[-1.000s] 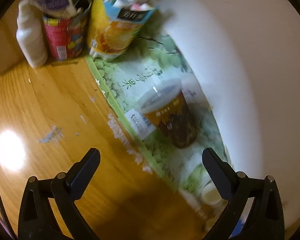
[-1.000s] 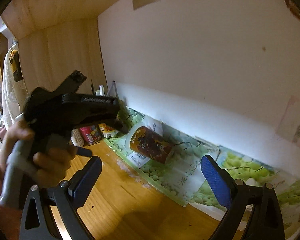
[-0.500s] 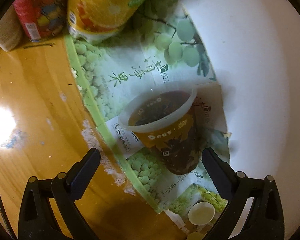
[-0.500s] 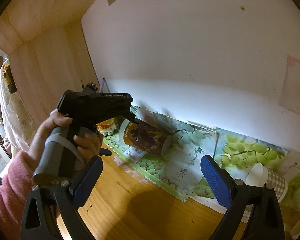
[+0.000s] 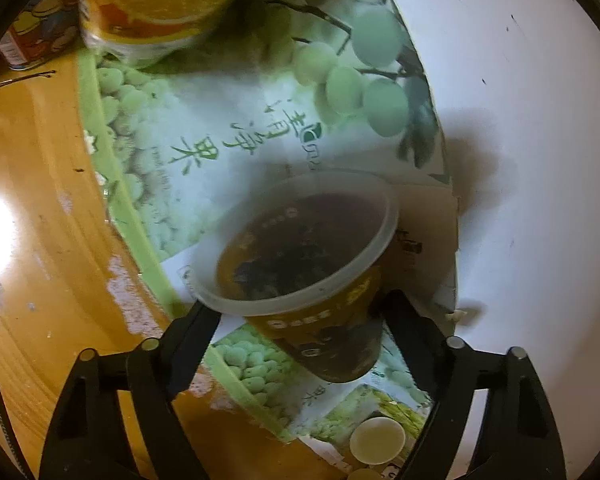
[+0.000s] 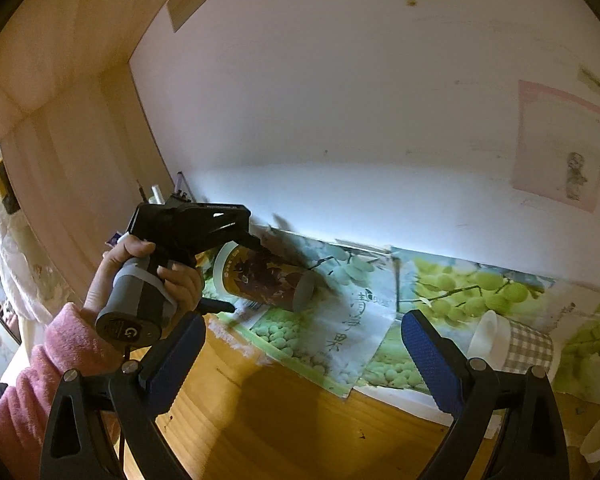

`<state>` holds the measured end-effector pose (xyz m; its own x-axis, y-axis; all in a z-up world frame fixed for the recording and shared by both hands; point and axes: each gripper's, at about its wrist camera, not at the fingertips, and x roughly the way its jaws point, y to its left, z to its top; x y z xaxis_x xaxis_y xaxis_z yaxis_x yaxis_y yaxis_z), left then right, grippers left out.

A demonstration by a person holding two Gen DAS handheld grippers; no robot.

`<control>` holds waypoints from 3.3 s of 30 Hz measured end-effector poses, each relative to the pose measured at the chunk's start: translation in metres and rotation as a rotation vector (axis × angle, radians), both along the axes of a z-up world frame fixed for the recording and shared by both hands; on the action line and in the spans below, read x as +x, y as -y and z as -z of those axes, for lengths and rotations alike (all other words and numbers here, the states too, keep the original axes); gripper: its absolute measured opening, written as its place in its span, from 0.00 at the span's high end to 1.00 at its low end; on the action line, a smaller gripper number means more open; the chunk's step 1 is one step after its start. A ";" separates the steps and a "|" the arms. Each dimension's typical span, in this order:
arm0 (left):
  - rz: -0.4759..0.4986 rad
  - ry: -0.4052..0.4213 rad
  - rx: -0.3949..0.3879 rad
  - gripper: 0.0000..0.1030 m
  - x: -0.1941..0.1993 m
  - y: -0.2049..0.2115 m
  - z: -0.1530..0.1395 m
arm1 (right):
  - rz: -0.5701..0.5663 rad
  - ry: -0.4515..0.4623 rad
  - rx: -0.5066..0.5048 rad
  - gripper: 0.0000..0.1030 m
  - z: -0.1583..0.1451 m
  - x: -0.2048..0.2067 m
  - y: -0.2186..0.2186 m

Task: Flip cup upright
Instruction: 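Close the left tool on the side of the clear printed cup, then lift the cup with the left tool and turn it rim-up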

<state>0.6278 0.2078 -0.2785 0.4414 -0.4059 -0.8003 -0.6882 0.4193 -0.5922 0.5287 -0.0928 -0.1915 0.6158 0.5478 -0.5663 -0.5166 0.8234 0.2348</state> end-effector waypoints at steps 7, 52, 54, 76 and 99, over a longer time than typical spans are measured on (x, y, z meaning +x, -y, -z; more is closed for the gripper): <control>-0.013 0.023 -0.024 0.21 0.008 0.000 0.009 | 0.006 0.007 0.003 0.04 -0.003 -0.004 0.003; 0.382 0.196 0.166 0.25 -0.130 0.023 -0.123 | 0.267 0.054 0.046 0.04 -0.051 -0.092 0.038; 0.401 0.207 0.187 0.25 -0.144 0.028 -0.132 | 0.275 0.047 0.038 0.04 -0.052 -0.107 0.038; 0.741 0.324 0.355 0.24 -0.308 0.076 -0.196 | 0.351 0.071 -0.003 0.04 -0.083 -0.299 0.016; 1.148 0.195 0.377 0.24 -0.380 0.185 -0.136 | 0.457 -0.094 -0.045 0.04 -0.041 -0.387 0.055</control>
<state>0.2476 0.0228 -0.1421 0.1057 -0.3956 -0.9123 0.2811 0.8919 -0.3542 0.1415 -0.1480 -0.1505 0.7331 0.2062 -0.6481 -0.0767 0.9719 0.2224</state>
